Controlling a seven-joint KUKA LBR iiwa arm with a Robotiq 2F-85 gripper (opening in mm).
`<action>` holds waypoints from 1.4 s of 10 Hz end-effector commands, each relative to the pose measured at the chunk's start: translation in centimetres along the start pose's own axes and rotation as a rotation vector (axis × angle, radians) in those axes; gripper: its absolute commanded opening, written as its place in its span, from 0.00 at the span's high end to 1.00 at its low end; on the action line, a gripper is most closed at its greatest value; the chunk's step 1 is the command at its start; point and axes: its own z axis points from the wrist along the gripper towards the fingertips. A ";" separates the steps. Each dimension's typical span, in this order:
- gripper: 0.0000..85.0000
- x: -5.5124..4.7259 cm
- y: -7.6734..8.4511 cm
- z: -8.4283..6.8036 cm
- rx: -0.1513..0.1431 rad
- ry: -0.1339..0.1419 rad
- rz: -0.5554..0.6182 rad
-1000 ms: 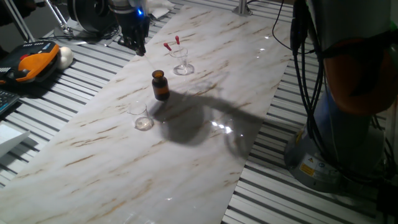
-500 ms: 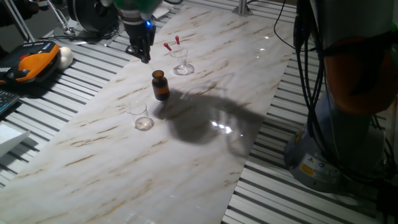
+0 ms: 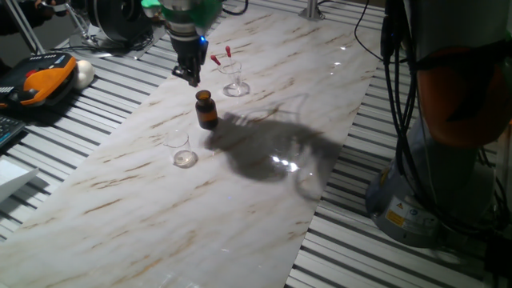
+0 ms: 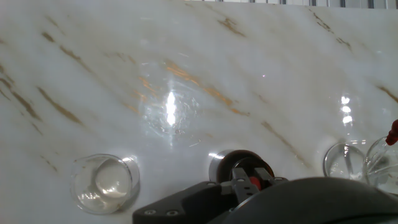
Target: Transfer liquid using a dropper
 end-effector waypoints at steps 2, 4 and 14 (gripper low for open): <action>1.00 0.3 -0.1 0.7 0.003 -0.010 -0.004; 1.00 0.4 -0.2 1.1 -0.001 -0.016 -0.006; 0.80 0.8 -0.2 2.4 -0.001 -0.058 0.006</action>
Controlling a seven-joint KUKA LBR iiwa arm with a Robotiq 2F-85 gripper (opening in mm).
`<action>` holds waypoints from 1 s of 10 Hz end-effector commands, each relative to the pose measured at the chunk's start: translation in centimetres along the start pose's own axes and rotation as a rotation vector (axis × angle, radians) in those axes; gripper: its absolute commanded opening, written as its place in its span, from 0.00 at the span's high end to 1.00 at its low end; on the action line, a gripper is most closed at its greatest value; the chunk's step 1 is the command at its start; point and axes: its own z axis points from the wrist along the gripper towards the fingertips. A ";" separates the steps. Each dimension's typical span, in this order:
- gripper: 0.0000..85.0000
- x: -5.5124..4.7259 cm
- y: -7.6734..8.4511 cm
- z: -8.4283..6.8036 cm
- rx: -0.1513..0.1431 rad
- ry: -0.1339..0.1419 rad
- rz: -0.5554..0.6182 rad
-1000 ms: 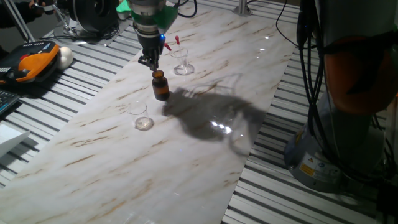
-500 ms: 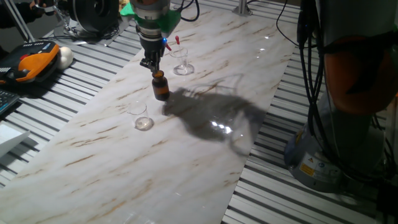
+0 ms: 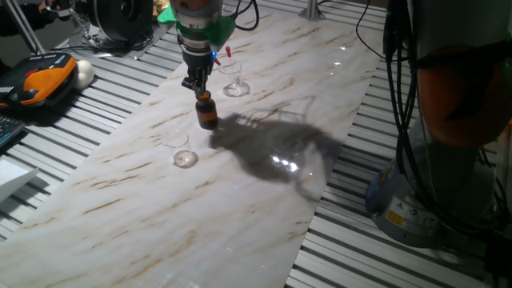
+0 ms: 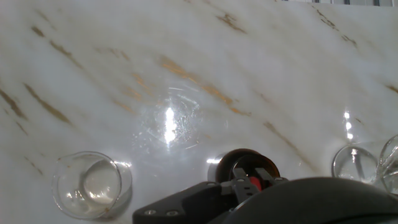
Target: Transfer liquid using a dropper
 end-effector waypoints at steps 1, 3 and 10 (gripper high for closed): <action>0.80 0.0 0.0 0.0 0.002 0.000 0.000; 0.60 0.0 0.0 0.0 0.004 -0.005 0.001; 0.60 0.0 0.2 -0.4 0.017 -0.005 0.010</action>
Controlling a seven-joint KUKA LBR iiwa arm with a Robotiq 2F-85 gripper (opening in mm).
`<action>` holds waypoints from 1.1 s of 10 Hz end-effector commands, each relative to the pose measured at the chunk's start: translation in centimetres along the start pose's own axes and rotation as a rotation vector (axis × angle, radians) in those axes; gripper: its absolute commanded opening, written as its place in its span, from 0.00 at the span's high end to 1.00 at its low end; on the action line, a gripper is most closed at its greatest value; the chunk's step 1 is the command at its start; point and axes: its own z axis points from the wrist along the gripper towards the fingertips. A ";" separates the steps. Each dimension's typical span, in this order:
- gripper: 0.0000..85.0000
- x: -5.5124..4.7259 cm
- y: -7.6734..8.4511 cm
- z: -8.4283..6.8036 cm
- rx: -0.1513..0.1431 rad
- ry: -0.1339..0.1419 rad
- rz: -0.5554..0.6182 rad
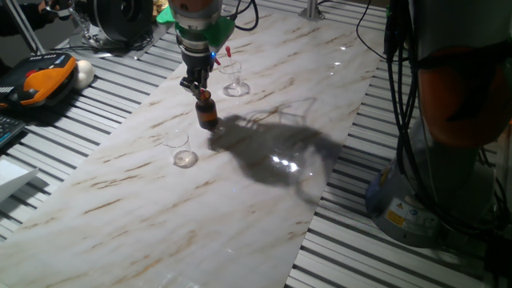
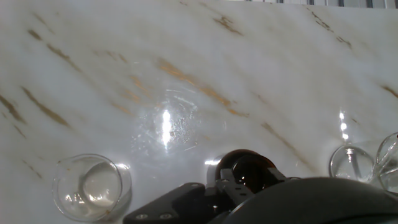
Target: Transfer liquid using a dropper
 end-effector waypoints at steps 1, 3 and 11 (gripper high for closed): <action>0.60 0.1 0.1 0.0 0.007 0.000 -0.002; 0.60 0.5 0.5 0.0 0.016 -0.003 0.003; 0.80 0.4 0.9 -0.3 0.032 0.006 -0.002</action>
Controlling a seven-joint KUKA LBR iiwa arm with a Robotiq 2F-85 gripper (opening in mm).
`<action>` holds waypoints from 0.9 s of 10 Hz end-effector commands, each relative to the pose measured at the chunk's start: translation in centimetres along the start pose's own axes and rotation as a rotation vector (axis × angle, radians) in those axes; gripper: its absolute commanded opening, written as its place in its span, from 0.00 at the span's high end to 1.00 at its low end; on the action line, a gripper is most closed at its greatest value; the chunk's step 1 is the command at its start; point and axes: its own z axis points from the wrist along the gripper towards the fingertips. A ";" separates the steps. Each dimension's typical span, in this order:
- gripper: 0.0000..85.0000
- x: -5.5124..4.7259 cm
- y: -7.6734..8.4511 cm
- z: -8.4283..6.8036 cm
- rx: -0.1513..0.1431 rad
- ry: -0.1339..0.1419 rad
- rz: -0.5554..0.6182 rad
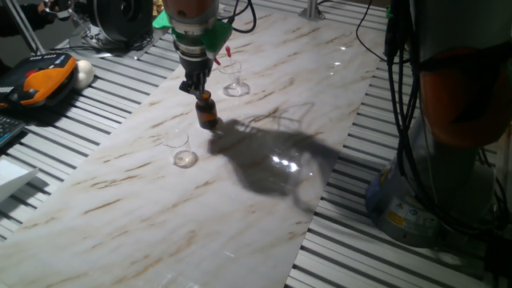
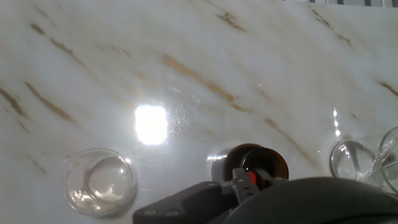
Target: Transfer liquid using a dropper
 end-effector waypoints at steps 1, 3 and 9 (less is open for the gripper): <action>0.80 0.0 0.0 0.1 0.002 0.000 -0.001; 0.60 0.0 0.0 0.1 0.005 -0.003 0.000; 0.80 -0.1 0.0 0.2 0.007 -0.009 0.000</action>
